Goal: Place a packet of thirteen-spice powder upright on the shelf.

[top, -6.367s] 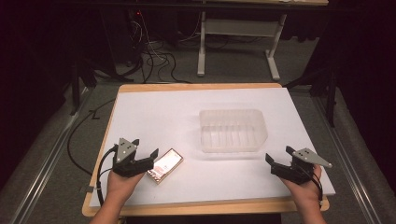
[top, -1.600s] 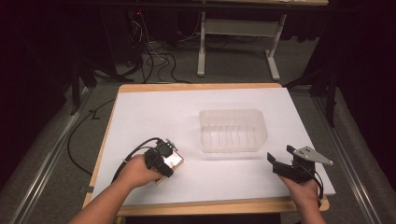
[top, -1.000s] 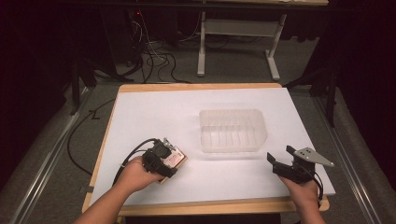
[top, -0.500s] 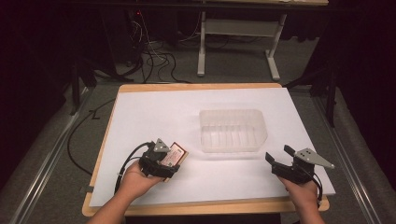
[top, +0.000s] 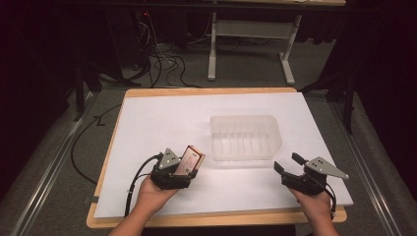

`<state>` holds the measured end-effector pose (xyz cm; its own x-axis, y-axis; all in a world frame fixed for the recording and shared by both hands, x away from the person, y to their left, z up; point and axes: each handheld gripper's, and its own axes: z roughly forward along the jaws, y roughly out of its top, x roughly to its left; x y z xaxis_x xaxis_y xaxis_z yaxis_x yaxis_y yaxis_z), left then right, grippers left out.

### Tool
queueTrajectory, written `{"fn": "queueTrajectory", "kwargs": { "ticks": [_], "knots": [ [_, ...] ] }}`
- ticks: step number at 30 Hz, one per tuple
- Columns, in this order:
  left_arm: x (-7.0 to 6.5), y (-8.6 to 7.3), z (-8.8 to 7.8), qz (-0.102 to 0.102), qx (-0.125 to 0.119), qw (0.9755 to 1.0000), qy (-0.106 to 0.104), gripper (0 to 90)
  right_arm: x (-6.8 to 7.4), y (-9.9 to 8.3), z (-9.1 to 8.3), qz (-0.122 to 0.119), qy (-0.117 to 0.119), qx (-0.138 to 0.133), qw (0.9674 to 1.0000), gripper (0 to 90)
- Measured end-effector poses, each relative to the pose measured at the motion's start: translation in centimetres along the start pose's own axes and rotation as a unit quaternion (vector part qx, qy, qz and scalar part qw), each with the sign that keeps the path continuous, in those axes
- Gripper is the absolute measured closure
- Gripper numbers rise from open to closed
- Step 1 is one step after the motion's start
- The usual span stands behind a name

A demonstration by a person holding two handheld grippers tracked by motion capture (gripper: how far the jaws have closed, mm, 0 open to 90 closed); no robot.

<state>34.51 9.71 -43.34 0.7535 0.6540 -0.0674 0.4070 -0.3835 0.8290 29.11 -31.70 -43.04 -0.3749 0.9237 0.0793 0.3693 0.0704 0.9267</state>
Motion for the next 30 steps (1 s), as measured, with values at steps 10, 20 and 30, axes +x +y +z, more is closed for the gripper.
{"fn": "queueTrajectory", "kwargs": {
  "ticks": [10,20,30],
  "knots": [
    [-2.2,0.9,0.3,0.024,-0.036,0.9990,-0.005,32.2,2.5,0.9,0.5,0.013,0.040,0.000,0.9991,22.4],
    [-5.1,1.8,1.0,0.047,-0.060,0.9968,-0.023,32.2,5.4,1.9,1.1,0.029,0.076,-0.004,0.9967,22.9],
    [-7.7,2.1,3.3,0.065,-0.062,0.9959,-0.010,32.2,7.4,2.5,1.5,0.042,0.121,-0.018,0.9916,21.4]
  ]
}}
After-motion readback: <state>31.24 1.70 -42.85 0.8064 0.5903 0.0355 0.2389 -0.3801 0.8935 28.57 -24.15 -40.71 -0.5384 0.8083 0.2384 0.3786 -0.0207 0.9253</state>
